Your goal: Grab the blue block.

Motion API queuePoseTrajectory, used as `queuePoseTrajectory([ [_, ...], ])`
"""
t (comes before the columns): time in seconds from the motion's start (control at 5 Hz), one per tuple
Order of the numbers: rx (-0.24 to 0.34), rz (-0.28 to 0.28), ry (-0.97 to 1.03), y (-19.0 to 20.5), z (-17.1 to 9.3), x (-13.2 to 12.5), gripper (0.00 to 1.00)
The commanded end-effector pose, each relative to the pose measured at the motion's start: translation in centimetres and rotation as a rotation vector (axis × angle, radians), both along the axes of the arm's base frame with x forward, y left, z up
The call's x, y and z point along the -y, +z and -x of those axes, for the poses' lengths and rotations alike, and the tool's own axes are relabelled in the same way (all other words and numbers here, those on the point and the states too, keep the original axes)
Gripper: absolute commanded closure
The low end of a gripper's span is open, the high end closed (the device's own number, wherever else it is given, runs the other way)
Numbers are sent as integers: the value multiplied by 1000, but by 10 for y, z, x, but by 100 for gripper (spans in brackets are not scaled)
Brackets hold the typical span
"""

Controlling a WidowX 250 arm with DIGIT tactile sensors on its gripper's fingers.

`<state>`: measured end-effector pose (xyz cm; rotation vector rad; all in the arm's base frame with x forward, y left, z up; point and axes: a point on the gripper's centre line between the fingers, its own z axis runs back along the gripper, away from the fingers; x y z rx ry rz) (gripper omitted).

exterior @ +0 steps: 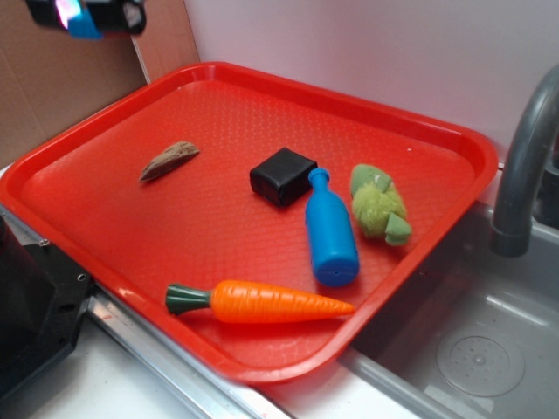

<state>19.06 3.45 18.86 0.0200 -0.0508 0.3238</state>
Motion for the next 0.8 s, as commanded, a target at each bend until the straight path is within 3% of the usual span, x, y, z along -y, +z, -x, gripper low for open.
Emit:
queuePoseTrajectory([
  [0.0, 10, -14, -97, 32, -14, 7, 100],
  [0.6, 17, -73, -58, 23, -6, 12, 100],
])
